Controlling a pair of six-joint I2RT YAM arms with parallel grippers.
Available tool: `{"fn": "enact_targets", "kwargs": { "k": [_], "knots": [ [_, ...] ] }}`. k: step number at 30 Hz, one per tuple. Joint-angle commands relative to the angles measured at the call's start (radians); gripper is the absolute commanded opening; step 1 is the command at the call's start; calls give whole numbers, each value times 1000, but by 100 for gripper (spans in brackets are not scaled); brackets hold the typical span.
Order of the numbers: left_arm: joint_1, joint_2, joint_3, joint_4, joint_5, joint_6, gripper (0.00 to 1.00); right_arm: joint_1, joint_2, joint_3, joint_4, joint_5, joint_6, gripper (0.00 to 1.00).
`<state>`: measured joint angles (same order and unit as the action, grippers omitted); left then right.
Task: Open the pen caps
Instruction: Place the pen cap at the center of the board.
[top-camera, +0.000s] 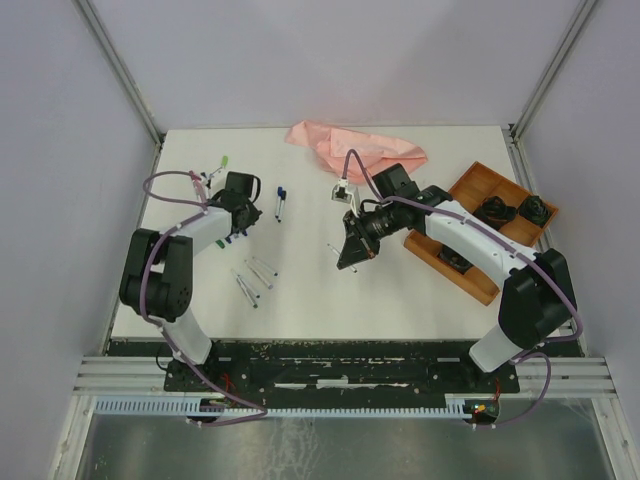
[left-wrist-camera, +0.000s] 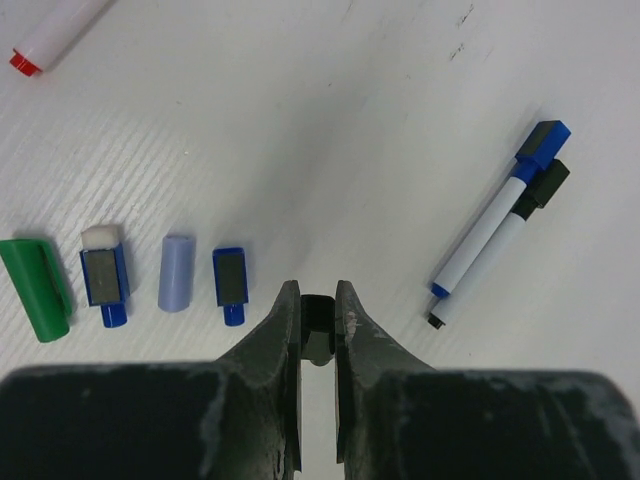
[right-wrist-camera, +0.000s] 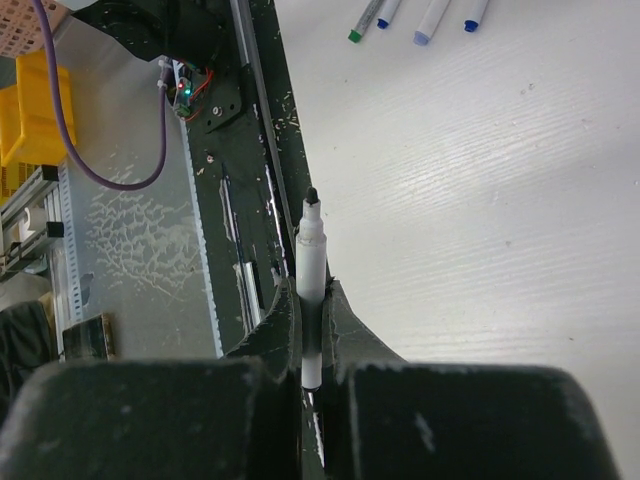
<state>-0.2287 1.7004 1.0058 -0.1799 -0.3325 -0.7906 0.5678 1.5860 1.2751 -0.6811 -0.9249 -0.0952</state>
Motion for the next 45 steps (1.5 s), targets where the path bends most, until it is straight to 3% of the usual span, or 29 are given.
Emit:
{"fn": "enact_targets", "kwargs": {
  "k": [1, 8, 16, 31, 40, 45],
  "knots": [
    [-4, 54, 88, -73, -42, 61, 4, -4, 2, 38, -3, -1, -18, 1],
    [-15, 82, 97, -80, -43, 57, 11, -6, 14, 42, -9, -1, -21, 1],
    [-16, 113, 103, -94, -62, 54, 26, -8, 15, 44, -9, -1, -21, 1],
    [-16, 114, 137, -112, -78, 72, 36, -12, 22, 42, -10, -7, -21, 2],
    [-17, -54, 67, -105, -44, 72, 36, -10, 33, 30, 10, 7, -7, 3],
    [-17, -289, -86, -53, 39, 77, 37, -3, 55, 24, 33, 34, 11, 5]
  ]
}}
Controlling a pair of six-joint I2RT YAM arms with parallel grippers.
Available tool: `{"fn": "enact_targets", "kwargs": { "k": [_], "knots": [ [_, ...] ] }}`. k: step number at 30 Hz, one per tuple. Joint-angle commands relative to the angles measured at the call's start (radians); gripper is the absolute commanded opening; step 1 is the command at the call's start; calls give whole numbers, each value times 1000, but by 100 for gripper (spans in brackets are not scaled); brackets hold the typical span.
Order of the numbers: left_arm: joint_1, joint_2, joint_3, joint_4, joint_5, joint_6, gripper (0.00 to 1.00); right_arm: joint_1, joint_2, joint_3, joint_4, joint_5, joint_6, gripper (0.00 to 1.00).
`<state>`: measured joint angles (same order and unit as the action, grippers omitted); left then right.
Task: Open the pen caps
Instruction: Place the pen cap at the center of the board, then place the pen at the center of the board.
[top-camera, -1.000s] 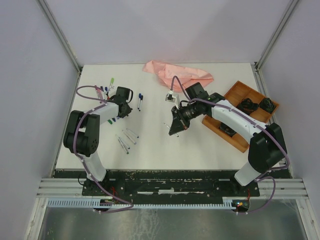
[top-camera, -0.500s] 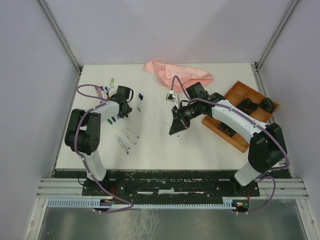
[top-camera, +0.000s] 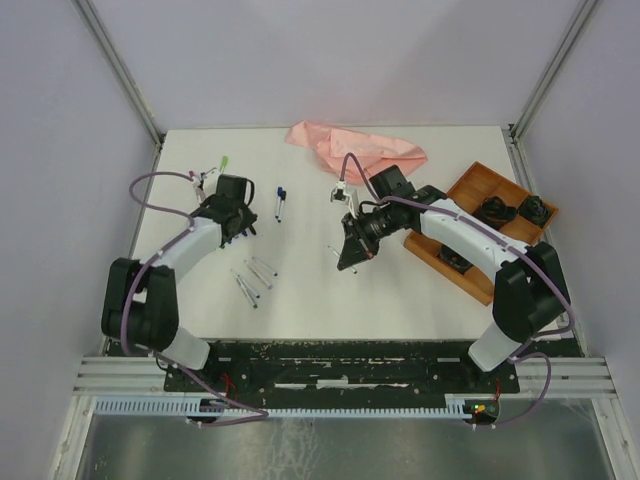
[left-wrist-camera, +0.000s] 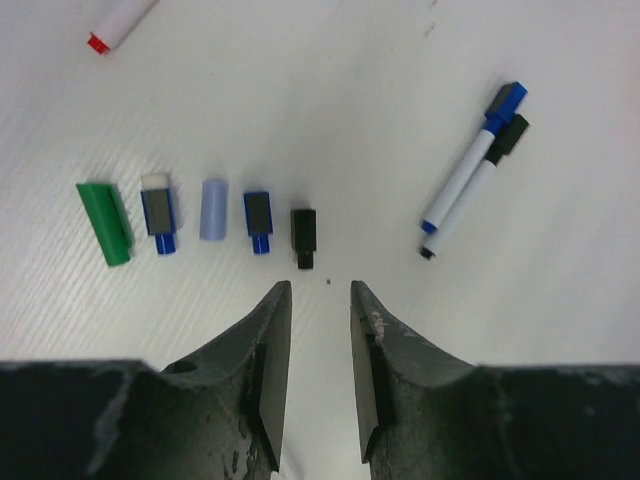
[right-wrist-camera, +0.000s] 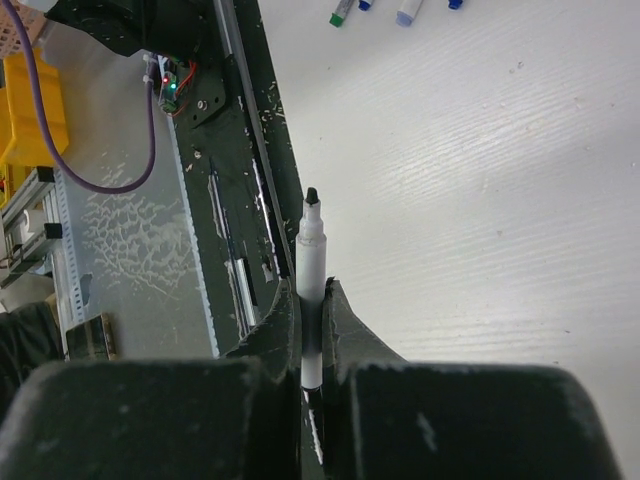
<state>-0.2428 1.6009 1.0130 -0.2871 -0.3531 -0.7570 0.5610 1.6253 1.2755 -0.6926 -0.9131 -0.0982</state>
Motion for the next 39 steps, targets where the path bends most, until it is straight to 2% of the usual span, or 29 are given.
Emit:
{"fn": "enact_targets", "kwargs": {
  "k": [1, 6, 9, 10, 13, 17, 22, 27, 31, 39],
  "knots": [
    [-3, -237, -122, 66, 89, 47, 37, 5, 21, 25, 48, 32, 16, 5],
    [-2, -497, -254, 128, 288, 70, 39, 42, 59, 36, 72, 125, 34, 8],
    [-3, -669, -280, 134, 402, 111, 44, 83, 102, 75, 73, 188, 41, 8],
    [-3, -724, -284, 129, 430, 135, 47, 97, 119, 89, 71, 207, 40, 9],
    [-3, -890, -272, 77, 463, 219, 64, 139, 172, 142, 55, 280, 39, 9],
    [-3, -1020, -250, -16, 420, 353, 73, 176, 281, 247, 62, 338, 97, 9],
    [-1, -1131, -309, -63, 222, 379, 79, 221, 445, 401, 85, 435, 230, 9],
    [7, -1220, -323, -37, 190, 391, 79, 276, 569, 539, 73, 547, 328, 9],
    [14, -1268, -336, -32, 182, 386, 79, 316, 635, 635, 58, 709, 442, 12],
    [34, -1282, -335, -35, 188, 385, 79, 359, 734, 749, 46, 773, 518, 18]
  ]
}}
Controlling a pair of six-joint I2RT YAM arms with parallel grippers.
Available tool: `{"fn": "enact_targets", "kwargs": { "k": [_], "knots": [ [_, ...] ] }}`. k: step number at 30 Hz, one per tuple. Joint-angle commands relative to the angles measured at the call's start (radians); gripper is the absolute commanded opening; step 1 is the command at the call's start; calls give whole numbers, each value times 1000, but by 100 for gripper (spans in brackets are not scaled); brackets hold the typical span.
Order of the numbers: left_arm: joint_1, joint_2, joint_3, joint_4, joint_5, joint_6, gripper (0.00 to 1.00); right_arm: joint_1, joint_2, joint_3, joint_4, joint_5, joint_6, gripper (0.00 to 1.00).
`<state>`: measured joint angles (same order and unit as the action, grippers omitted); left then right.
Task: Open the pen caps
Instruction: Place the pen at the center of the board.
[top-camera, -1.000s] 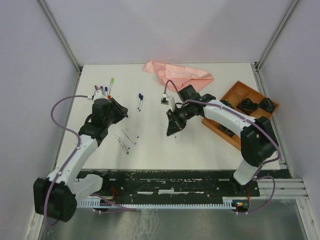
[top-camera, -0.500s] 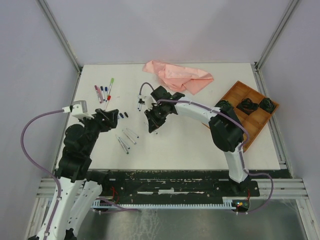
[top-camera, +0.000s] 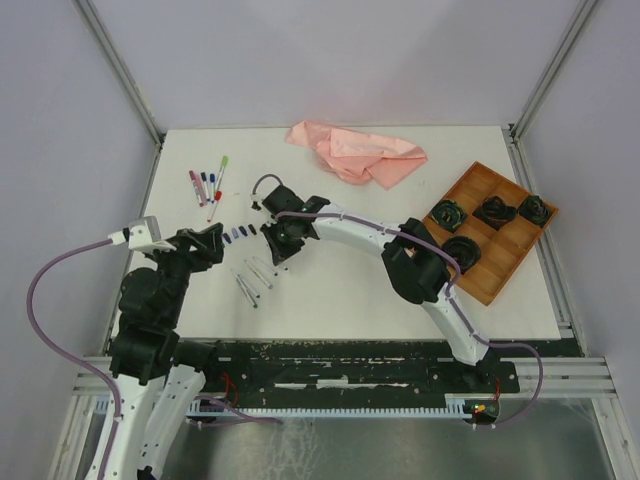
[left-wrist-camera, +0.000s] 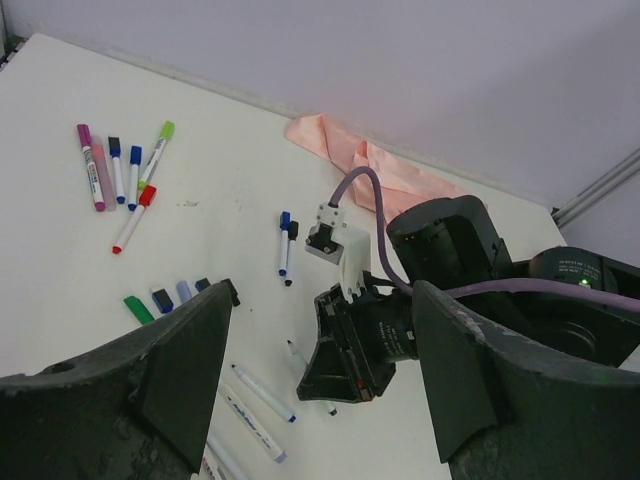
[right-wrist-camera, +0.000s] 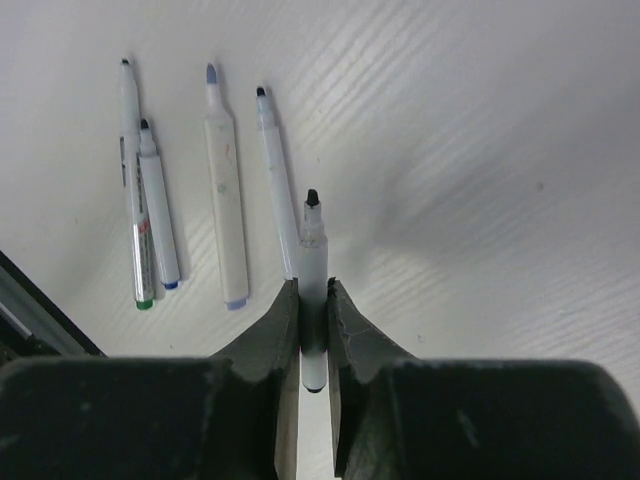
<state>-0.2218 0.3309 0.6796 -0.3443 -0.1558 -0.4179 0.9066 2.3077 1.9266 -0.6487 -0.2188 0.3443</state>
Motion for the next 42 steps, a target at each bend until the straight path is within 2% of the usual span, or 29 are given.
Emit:
{"fn": "enact_targets", "kwargs": {
  "k": [1, 7, 12, 23, 35, 42],
  "knots": [
    [14, -15, -3, 21, -9, 47, 79, 15, 65, 109, -1, 86, 86, 19],
    [17, -27, -5, 19, -12, 45, 79, 21, 127, 185, -28, 143, 86, 22],
    [23, -32, -5, 20, -13, 45, 79, 23, 139, 189, -38, 154, 82, 32],
    [35, -28, -7, 25, -3, 44, 79, 20, 118, 166, -11, 78, 70, 34],
    [55, -20, -10, 34, 45, 48, 79, -18, -8, 137, -11, 75, 21, 37],
    [56, -38, -56, 94, 104, 10, 82, -72, -195, 13, -31, -63, -61, 37]
  ]
}}
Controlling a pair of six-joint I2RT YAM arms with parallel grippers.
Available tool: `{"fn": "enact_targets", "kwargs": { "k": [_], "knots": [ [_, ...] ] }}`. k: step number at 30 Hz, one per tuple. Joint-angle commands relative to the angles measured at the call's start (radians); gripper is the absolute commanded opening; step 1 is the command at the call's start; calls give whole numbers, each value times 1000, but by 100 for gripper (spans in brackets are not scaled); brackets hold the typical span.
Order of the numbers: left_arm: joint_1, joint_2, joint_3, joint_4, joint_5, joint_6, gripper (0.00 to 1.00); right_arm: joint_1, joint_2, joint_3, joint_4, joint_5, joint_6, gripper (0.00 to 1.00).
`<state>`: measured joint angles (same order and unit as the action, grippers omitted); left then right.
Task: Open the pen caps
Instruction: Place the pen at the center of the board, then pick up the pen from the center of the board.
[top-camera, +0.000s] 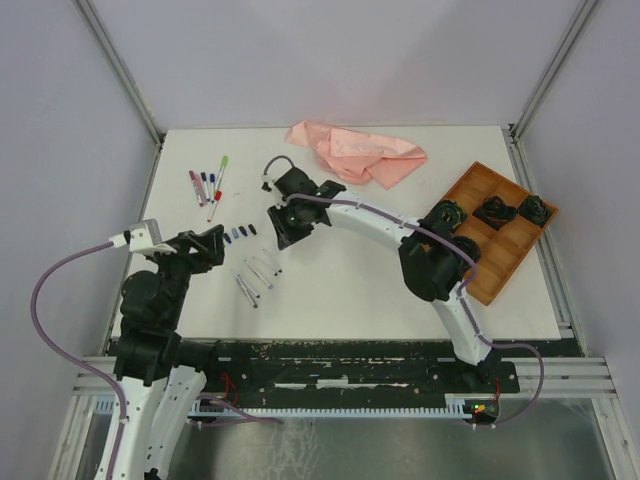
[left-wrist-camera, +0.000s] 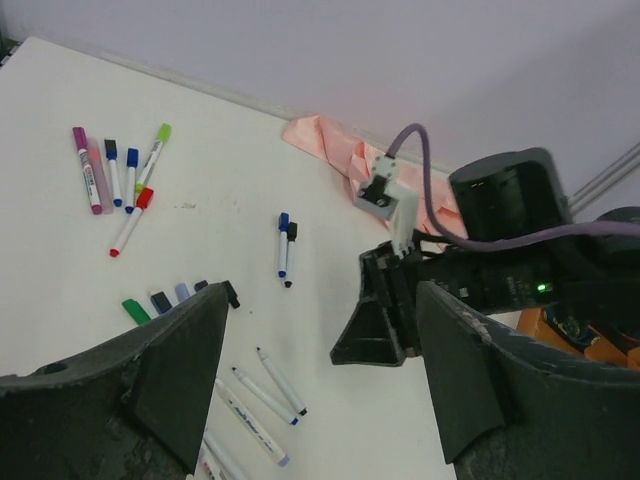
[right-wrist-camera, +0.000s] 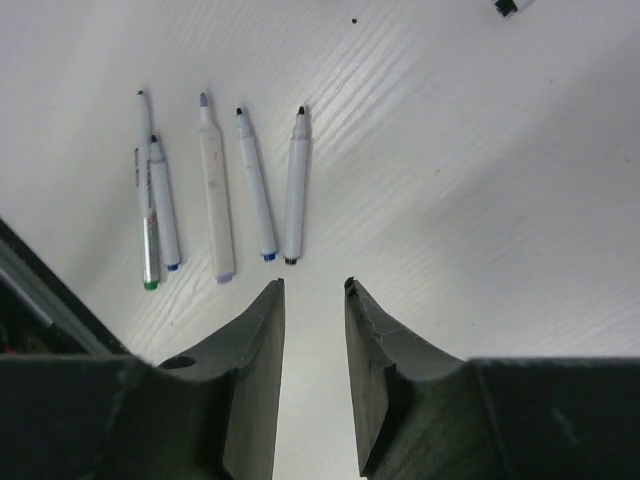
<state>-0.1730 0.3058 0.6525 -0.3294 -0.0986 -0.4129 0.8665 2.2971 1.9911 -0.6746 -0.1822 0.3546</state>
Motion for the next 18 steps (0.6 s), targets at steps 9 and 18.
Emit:
{"fn": "enact_targets", "kwargs": {
  "k": [9, 18],
  "knots": [
    [7, 132, -291, 491, 273, -386, 83, -228, -476, -284, -151, -562, -399, 36],
    [3, 762, -90, 554, 287, -214, 71, -348, -718, -485, -108, -570, -517, 37]
  ]
}}
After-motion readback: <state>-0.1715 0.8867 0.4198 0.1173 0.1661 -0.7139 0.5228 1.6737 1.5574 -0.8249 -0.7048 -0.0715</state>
